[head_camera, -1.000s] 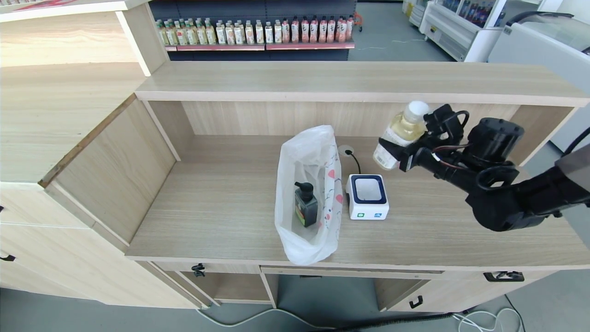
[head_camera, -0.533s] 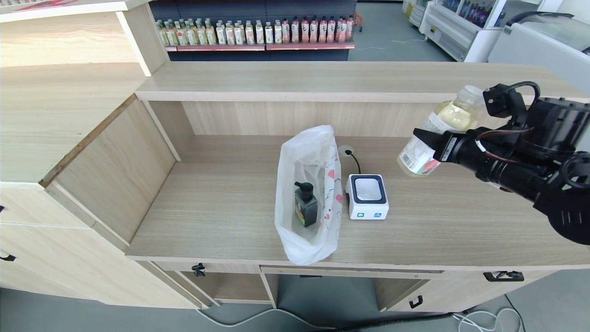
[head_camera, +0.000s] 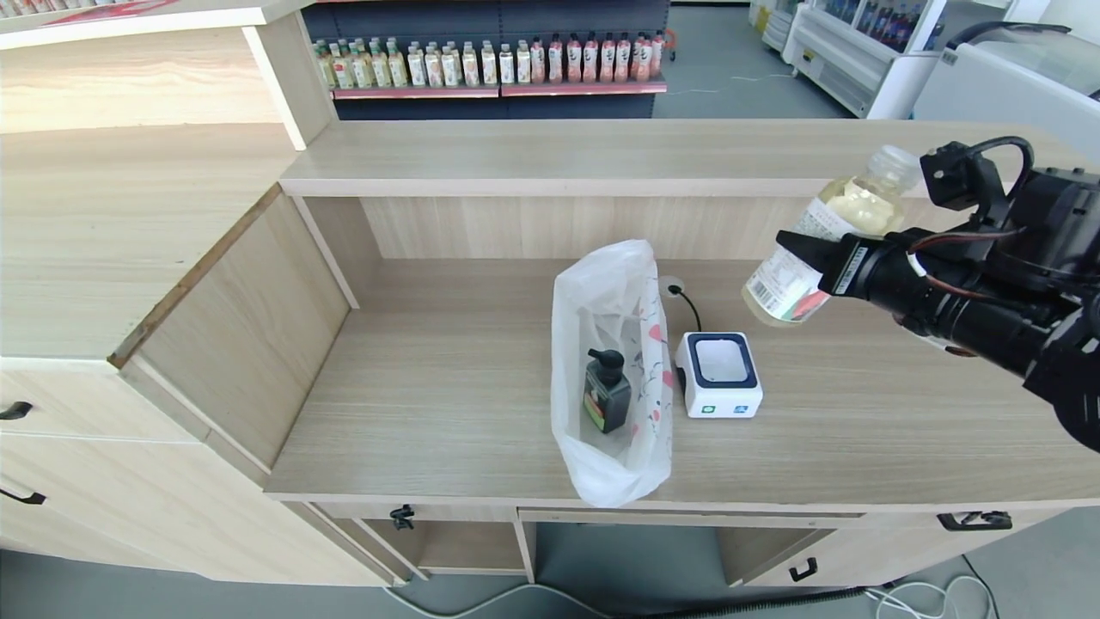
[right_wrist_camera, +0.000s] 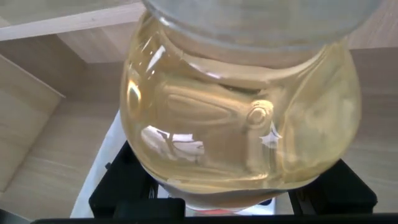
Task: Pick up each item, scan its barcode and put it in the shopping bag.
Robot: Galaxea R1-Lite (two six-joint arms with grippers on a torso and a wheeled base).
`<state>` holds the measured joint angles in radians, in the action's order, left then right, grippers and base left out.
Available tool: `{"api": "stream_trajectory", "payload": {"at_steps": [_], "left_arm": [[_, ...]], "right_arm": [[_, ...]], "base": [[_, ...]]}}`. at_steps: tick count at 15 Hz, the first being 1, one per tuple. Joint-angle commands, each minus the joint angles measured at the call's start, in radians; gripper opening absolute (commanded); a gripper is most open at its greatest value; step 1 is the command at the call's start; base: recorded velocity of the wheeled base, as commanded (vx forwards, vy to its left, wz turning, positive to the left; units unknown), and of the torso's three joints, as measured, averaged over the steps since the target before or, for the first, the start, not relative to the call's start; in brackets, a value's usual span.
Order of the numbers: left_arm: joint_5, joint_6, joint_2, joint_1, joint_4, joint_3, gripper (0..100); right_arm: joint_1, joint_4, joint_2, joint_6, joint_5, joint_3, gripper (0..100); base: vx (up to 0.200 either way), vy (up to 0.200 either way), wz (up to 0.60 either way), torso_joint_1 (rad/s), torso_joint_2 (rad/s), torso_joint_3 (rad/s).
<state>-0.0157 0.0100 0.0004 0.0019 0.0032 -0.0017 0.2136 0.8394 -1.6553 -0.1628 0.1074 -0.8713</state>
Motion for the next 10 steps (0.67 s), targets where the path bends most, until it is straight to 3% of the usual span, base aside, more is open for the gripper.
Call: {"api": "stream_trajectory", "payload": {"at_steps": [1, 10], "left_arm": [[0.000, -0.001, 0.000, 0.001, 0.000, 0.000, 100], [0.000, -0.007, 0.000, 0.001, 0.000, 0.000, 100]], "right_arm": [[0.021, -0.002, -0.008, 0.000, 0.001, -0.006, 0], [0.050, 0.004, -0.201, 0.009, -0.003, -0.156, 0]], "base": [[0.000, 0.000, 0.00, 0.000, 0.00, 0.000], [0.000, 0.000, 0.00, 0.000, 0.00, 0.000]]}}
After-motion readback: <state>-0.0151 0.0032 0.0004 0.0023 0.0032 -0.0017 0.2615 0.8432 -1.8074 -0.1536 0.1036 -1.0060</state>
